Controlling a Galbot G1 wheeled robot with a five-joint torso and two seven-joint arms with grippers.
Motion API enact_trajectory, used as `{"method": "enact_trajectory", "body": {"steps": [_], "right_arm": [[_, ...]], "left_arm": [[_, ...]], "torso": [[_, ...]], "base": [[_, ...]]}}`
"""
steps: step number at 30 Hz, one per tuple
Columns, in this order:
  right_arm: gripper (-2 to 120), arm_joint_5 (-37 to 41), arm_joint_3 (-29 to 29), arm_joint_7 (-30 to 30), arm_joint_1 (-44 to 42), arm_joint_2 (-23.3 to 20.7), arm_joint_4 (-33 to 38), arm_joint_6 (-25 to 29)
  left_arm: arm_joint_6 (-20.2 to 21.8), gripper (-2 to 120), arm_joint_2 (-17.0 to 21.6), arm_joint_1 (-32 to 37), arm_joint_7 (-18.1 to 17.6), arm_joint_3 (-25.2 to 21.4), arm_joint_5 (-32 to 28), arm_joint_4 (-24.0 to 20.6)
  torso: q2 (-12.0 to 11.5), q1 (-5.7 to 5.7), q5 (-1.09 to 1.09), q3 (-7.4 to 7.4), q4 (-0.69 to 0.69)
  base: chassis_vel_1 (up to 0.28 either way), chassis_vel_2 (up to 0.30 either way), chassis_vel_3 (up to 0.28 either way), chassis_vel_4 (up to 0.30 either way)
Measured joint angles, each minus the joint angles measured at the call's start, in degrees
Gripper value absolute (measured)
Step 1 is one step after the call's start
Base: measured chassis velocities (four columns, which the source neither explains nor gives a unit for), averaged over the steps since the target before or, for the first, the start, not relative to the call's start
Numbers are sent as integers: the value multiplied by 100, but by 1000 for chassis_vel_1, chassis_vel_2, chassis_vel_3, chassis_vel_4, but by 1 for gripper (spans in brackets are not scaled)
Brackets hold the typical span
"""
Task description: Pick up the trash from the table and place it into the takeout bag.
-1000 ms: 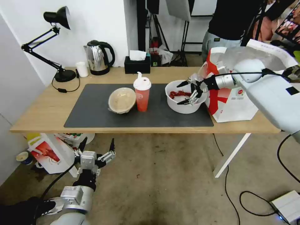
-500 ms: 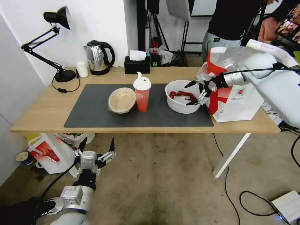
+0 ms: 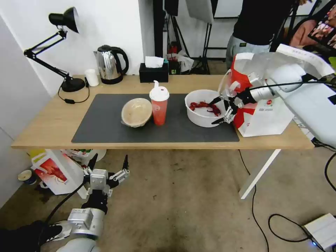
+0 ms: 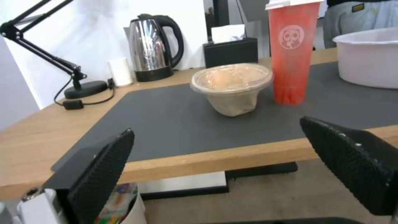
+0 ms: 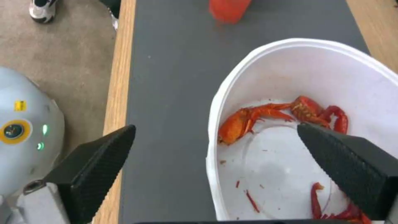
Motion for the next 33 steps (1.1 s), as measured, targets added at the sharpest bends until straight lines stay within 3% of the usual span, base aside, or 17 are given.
{"method": "enact_trajectory", "body": {"steps": [33], "right_arm": [[99,-747,97,-245,-3,389,-467,242]], "left_arm": [[0,100,0,0,0,0,0,0]], "torso": [[0,0,0,0,0]], "base": [[0,0,0,0]]}}
